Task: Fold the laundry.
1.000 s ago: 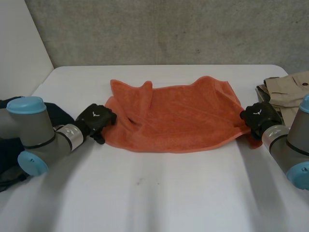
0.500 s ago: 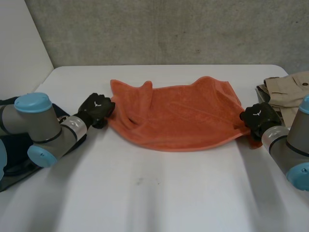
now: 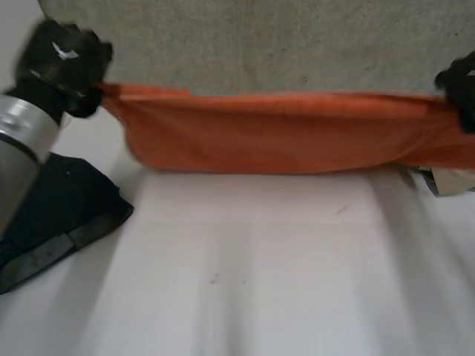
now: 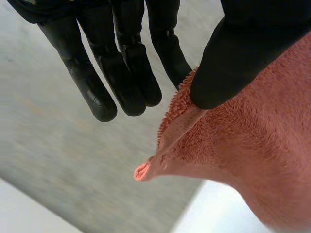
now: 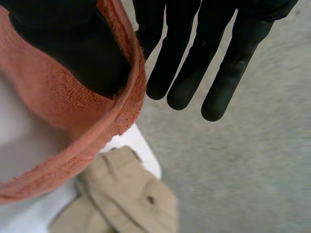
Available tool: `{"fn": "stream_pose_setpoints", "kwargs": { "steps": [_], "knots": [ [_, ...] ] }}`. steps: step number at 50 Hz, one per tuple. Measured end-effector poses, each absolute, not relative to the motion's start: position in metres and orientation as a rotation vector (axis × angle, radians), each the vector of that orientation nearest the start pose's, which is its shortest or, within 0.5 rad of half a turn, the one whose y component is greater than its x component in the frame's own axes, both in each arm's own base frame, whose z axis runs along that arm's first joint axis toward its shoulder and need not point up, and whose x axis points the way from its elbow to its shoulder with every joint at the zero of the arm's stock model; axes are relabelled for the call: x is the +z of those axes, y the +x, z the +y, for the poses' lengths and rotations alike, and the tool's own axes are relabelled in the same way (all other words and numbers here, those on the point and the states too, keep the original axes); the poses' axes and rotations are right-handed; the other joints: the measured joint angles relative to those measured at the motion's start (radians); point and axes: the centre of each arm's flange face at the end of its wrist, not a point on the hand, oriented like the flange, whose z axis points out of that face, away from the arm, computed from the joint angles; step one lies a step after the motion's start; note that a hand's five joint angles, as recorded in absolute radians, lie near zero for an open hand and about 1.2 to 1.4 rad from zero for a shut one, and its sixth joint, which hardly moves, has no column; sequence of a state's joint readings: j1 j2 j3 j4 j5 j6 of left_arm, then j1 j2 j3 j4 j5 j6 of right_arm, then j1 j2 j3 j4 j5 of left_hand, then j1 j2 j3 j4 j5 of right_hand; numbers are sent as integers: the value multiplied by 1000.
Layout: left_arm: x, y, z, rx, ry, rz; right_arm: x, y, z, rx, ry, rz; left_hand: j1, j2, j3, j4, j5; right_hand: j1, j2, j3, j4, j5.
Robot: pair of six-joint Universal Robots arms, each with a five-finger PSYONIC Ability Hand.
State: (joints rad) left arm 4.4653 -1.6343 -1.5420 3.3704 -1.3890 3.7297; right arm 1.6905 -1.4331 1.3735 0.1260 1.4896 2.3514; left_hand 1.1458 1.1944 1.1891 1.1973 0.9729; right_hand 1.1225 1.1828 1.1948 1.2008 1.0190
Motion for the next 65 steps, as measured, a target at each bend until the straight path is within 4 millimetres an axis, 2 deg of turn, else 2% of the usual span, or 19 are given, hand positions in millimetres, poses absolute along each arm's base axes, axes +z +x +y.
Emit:
{"fn": "stream_pose_setpoints", "kwargs": {
  "steps": [2, 5, 11, 18, 20, 23, 25, 27, 31, 32, 33, 38, 42, 48, 52, 54, 56, 61, 65],
  "knots": [
    [339, -219, -270, -2315, 943, 1629, 336, 171, -305, -2361, -1277, 2336, 0, 0, 1, 0, 0, 0, 0, 0, 0, 0],
    [348, -215, -256, -2293, 946, 1656, 348, 165, -298, -2329, -1335, 2364, 0, 0, 3, 0, 0, 0, 0, 0, 0, 0],
    [329, -215, -256, -2175, 1008, 1812, 340, 161, -303, -2187, -1506, 2431, 0, 2, 4, 0, 0, 0, 1, 0, 0, 0],
    [268, -232, -311, -1991, 1112, 1972, 290, 166, -339, -1985, -1613, 2498, 0, 2, 4, 0, 0, 0, 1, 0, 0, 0],
    [254, -239, -335, -1986, 1129, 1939, 275, 170, -355, -1993, -1614, 2502, 0, 2, 4, 1, 0, 0, 1, 0, 0, 0],
    [249, -250, -362, -2030, 1129, 1831, 267, 175, -375, -2089, -1594, 2482, 0, 2, 4, 2, 0, 0, 1, 0, 0, 0],
    [252, -259, -382, -2093, 1111, 1706, 268, 178, -390, -2222, -1561, 2441, 0, 2, 4, 4, 0, 0, 1, 0, 0, 0],
    [267, -268, -401, -2186, 1062, 1533, 281, 185, -409, -2469, -1483, 2335, 0, 2, 4, 4, 0, 0, 1, 0, 0, 5],
    [325, -281, -421, -2402, 874, 1135, 327, 198, -431, -2976, -1229, 1979, 0, 2, 4, 4, 0, 0, 2, 0, 0, 7],
    [329, -282, -422, -2415, 859, 1109, 332, 199, -432, -3021, -1199, 1937, 0, 2, 4, 4, 0, 0, 2, 0, 0, 8],
    [353, -284, -421, -2485, 779, 980, 356, 204, -433, -3197, -1060, 1740, 0, 2, 4, 4, 0, 0, 2, 0, 0, 10],
    [395, -281, -412, -2614, 626, 811, 399, 210, -425, -3399, -801, 1369, 0, 2, 4, 4, 10, 0, 2, 0, 0, 11],
    [391, -276, -407, -2635, 603, 878, 401, 210, -422, -3374, -770, 1325, 0, 2, 4, 4, 15, 0, 2, 0, 0, 11],
    [348, -270, -399, -2573, 673, 1109, 365, 211, -427, -3213, -877, 1507, 0, 2, 4, 4, 15, 0, 2, 0, 0, 11],
    [299, -267, -394, -2488, 756, 1297, 317, 213, -435, -3038, -998, 1695, 0, 2, 4, 4, 15, 0, 2, 0, 0, 11],
    [285, -267, -393, -2461, 780, 1349, 301, 214, -436, -2979, -1034, 1750, 0, 2, 4, 4, 15, 0, 2, 0, 0, 11],
    [253, -267, -390, -2399, 831, 1461, 266, 216, -439, -2845, -1109, 1863, 0, 2, 4, 4, 15, 0, 2, 0, 0, 11],
    [200, -266, -381, -2277, 919, 1648, 203, 217, -437, -2601, -1220, 2041, 0, 3, 5, 4, 15, 0, 2, 0, 0, 11],
    [169, -264, -370, -2171, 983, 1780, 171, 216, -431, -2456, -1274, 2139, 0, 3, 5, 4, 15, 0, 2, 0, 0, 11]
  ]
}}
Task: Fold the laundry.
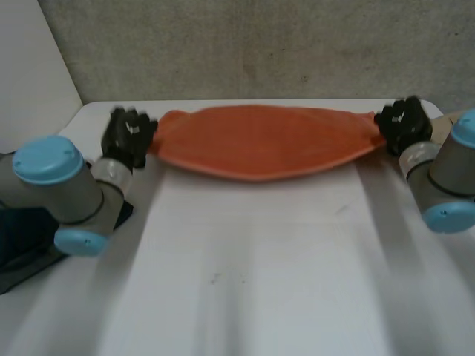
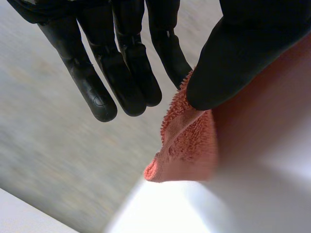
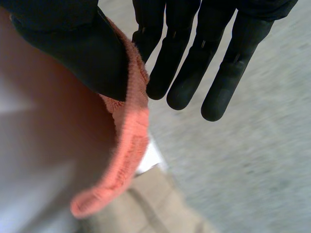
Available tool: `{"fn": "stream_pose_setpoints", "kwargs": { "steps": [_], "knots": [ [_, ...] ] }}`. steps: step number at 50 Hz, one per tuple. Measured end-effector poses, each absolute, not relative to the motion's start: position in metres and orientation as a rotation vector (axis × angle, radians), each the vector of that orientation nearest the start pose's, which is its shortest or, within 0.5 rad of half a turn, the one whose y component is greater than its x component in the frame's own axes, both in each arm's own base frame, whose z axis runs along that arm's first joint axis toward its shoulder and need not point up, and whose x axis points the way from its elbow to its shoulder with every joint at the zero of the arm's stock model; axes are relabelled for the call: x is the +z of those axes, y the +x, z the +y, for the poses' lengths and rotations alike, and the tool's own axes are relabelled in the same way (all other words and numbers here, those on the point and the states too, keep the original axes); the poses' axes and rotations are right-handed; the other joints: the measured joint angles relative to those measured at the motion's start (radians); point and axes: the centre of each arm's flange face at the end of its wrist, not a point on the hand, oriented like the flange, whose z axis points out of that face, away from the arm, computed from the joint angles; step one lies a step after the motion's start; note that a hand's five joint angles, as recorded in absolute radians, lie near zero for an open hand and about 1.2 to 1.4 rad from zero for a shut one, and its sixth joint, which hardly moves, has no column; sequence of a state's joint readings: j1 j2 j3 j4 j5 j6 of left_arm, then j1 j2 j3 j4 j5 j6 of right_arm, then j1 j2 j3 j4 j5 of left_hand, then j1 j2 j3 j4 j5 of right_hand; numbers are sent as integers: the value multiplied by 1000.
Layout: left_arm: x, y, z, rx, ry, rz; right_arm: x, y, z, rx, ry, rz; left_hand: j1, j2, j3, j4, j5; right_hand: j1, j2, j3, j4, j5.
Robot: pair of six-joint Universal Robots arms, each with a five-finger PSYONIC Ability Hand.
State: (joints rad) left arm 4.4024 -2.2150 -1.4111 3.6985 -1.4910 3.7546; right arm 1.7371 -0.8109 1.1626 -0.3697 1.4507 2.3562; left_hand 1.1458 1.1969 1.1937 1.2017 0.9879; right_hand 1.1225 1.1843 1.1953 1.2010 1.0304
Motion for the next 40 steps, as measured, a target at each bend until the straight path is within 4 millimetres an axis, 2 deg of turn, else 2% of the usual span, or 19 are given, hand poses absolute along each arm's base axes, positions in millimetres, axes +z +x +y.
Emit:
{"fn": "stream_pose_setpoints", "kwargs": {
  "steps": [2, 5, 10, 13, 14, 15, 16, 17, 20, 22, 24, 27, 29, 31, 32, 35, 36, 37, 40],
  "knots": [
    [150, -260, -356, -2065, 1040, 1892, 155, 214, -422, -2342, -1317, 2215, 0, 0, 0, 0, 0, 0, 0, 0, 0, 0],
    [144, -253, -333, -1938, 1102, 2011, 147, 211, -407, -2198, -1373, 2301, 0, 0, 0, 0, 0, 0, 0, 0, 0, 0],
    [159, -238, -286, -1734, 1190, 2169, 154, 194, -369, -1892, -1485, 2468, 0, 0, 0, 0, 0, 0, 0, 0, 0, 0],
    [170, -225, -247, -1558, 1268, 2267, 158, 172, -336, -1604, -1579, 2602, 0, 0, 0, 0, 0, 0, 0, 0, 0, 0],
    [171, -223, -242, -1536, 1278, 2277, 158, 170, -333, -1577, -1588, 2613, 0, 0, 0, 0, 0, 0, 0, 0, 0, 0],
    [175, -217, -223, -1438, 1323, 2319, 159, 159, -316, -1421, -1645, 2662, 0, 0, 0, 0, 0, 0, 0, 0, 0, 0],
    [175, -217, -221, -1425, 1329, 2324, 159, 158, -314, -1403, -1652, 2667, 0, 0, 0, 0, 0, 0, 0, 0, 0, 0],
    [177, -211, -204, -1326, 1376, 2362, 159, 150, -299, -1277, -1705, 2692, 0, 0, 0, 0, 0, 0, 0, 0, 0, 0],
    [179, -201, -173, -1117, 1473, 2432, 161, 137, -274, -1092, -1816, 2702, 0, 0, 0, 0, 0, 0, 0, 0, 0, 0],
    [180, -198, -164, -1044, 1507, 2452, 161, 131, -264, -1033, -1883, 2690, 0, 0, 0, 0, 0, 0, 0, 0, 0, 0],
    [182, -198, -162, -1022, 1523, 2455, 162, 128, -262, -1043, -1918, 2682, 0, 0, 0, 0, 0, 0, 0, 0, 0, 0],
    [185, -202, -176, -1090, 1507, 2419, 165, 127, -270, -1150, -1931, 2683, 0, 0, 0, 0, 0, 0, 0, 0, 0, 0],
    [185, -209, -197, -1194, 1475, 2366, 166, 128, -285, -1300, -1904, 2689, 0, 0, 0, 0, 0, 0, 0, 0, 0, 0],
    [185, -214, -211, -1257, 1454, 2332, 167, 129, -294, -1385, -1881, 2688, 0, 0, 0, 0, 0, 0, 0, 0, 0, 0],
    [185, -220, -228, -1341, 1425, 2286, 166, 133, -308, -1507, -1847, 2675, 0, 0, 0, 0, 0, 0, 0, 0, 0, 0],
    [182, -232, -256, -1469, 1378, 2217, 164, 141, -330, -1682, -1804, 2632, 0, 0, 0, 0, 0, 0, 0, 0, 0, 0],
    [180, -239, -272, -1535, 1353, 2182, 163, 146, -342, -1769, -1787, 2602, 0, 0, 0, 0, 0, 0, 0, 0, 0, 0],
    [179, -242, -278, -1562, 1342, 2167, 162, 147, -344, -1783, -1784, 2596, 0, 0, 0, 0, 0, 0, 0, 0, 0, 0],
    [172, -254, -305, -1665, 1298, 2105, 156, 157, -367, -1924, -1768, 2539, 0, 0, 0, 0, 0, 0, 0, 0, 0, 0]
  ]
}}
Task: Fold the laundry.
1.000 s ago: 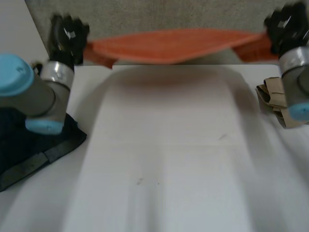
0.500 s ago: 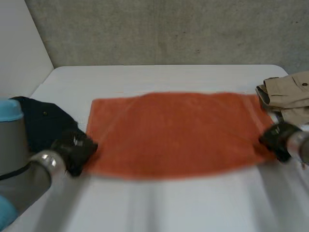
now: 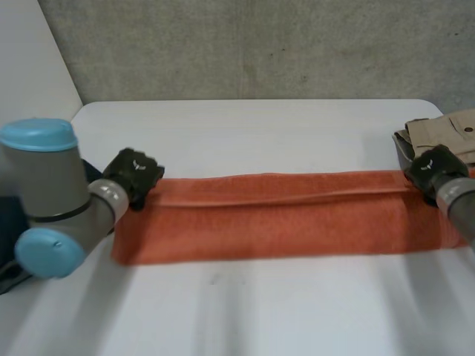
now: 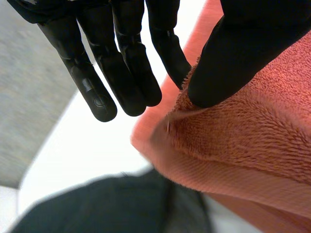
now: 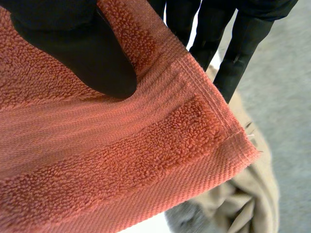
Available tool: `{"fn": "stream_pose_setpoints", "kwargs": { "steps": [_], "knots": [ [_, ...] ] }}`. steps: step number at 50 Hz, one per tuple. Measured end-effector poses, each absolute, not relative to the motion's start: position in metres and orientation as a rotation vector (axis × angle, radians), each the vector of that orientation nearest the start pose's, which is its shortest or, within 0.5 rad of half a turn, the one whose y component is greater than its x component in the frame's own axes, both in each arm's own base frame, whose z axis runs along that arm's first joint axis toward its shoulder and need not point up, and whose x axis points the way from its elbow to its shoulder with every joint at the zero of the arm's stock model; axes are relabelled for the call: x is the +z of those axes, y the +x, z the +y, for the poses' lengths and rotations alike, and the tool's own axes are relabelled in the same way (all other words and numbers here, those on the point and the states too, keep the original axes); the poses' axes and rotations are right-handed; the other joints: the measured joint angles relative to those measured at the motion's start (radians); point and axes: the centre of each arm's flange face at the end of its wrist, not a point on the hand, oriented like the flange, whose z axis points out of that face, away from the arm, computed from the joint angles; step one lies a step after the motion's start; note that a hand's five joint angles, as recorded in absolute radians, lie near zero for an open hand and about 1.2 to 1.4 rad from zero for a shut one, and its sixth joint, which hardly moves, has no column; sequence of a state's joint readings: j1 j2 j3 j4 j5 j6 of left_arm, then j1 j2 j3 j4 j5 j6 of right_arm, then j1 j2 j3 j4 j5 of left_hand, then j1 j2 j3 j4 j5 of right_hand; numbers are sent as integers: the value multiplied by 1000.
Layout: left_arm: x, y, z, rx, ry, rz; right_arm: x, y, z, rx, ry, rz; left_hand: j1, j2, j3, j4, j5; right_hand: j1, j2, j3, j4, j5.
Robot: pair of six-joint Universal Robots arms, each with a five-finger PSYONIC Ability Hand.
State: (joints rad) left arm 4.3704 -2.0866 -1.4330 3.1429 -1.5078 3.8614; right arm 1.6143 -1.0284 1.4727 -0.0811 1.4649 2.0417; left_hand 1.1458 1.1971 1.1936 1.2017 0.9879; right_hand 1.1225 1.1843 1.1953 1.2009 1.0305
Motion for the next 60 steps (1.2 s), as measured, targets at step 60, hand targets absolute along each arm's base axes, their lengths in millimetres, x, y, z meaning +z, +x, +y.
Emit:
{"fn": "stream_pose_setpoints", "kwargs": {
  "steps": [60],
  "knots": [
    [169, -284, -295, -1984, 1160, 1969, 115, 91, -385, 1504, 911, -2187, -953, -991, -982, -998, -939, -5, -4, -8, -7, -63]
  ]
}}
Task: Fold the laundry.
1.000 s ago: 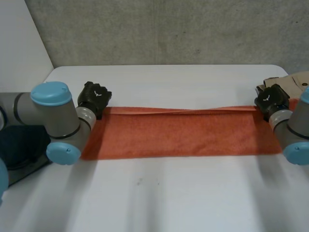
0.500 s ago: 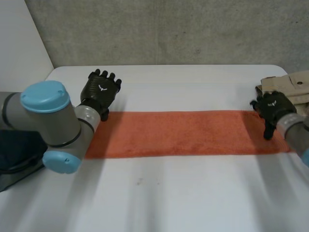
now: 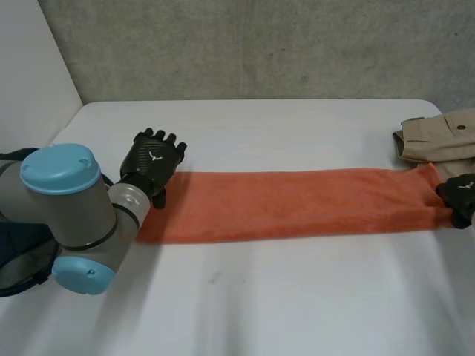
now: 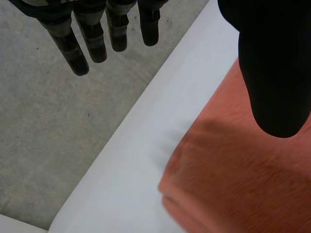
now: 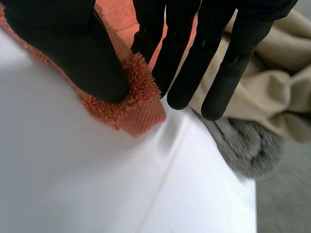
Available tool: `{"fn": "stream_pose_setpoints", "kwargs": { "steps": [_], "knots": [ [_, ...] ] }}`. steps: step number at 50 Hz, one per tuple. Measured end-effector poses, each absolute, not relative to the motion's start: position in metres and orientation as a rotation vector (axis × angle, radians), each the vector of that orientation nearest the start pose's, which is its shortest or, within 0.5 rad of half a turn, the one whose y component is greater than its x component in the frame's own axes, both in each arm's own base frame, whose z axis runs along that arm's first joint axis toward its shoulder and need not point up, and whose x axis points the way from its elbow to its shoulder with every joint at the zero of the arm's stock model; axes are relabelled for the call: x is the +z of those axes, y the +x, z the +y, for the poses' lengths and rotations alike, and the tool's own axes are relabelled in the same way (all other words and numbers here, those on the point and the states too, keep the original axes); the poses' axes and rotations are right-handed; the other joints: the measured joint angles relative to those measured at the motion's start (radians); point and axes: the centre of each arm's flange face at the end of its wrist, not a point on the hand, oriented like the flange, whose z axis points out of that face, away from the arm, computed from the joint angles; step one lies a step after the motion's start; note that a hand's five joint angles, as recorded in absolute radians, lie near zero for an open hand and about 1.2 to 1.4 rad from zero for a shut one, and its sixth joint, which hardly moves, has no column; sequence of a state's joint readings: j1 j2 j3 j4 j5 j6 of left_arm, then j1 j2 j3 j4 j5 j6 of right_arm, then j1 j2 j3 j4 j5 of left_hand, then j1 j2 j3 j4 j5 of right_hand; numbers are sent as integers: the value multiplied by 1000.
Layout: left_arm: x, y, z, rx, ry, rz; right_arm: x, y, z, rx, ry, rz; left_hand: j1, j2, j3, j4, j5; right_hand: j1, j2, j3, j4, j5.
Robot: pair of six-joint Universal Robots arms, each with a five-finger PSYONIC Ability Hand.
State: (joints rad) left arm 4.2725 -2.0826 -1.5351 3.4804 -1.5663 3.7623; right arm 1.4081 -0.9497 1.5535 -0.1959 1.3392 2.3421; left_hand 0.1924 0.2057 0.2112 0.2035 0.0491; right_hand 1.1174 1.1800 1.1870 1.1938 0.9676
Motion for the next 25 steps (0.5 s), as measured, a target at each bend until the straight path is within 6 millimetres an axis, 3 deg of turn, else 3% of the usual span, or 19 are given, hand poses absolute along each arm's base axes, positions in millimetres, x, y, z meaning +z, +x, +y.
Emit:
{"fn": "stream_pose_setpoints", "kwargs": {
  "steps": [9, 13, 15, 18, 24, 25],
  "knots": [
    [182, -281, -290, -2009, 1143, 1947, 139, 31, -396, -1959, -1095, 2911, 0, 0, 0, 0, 0, 0, 0, 0, 3, 0],
    [187, -278, -286, -2014, 1138, 1944, 154, 15, -398, -2011, -1166, 2964, 0, 0, 0, 0, 0, 0, 0, 0, 4, 0],
    [188, -276, -284, -2014, 1136, 1944, 161, 17, -398, -2039, -1217, 2964, 0, 0, 0, 0, 0, 0, 0, 0, 5, 8],
    [189, -274, -282, -2012, 1132, 1944, 173, 39, -397, -2101, -1297, 2893, 0, 0, 0, 0, 0, 0, 0, 3, 6, 14],
    [193, -272, -281, -2016, 1119, 1939, 196, 131, -379, -2257, -1436, 2532, 0, 0, 0, 0, 0, 0, 0, 9, 7, 18],
    [194, -271, -280, -2018, 1116, 1936, 201, 156, -371, -2292, -1470, 2416, 0, 0, 0, 0, 0, 0, 0, 11, 7, 18]
  ]
}}
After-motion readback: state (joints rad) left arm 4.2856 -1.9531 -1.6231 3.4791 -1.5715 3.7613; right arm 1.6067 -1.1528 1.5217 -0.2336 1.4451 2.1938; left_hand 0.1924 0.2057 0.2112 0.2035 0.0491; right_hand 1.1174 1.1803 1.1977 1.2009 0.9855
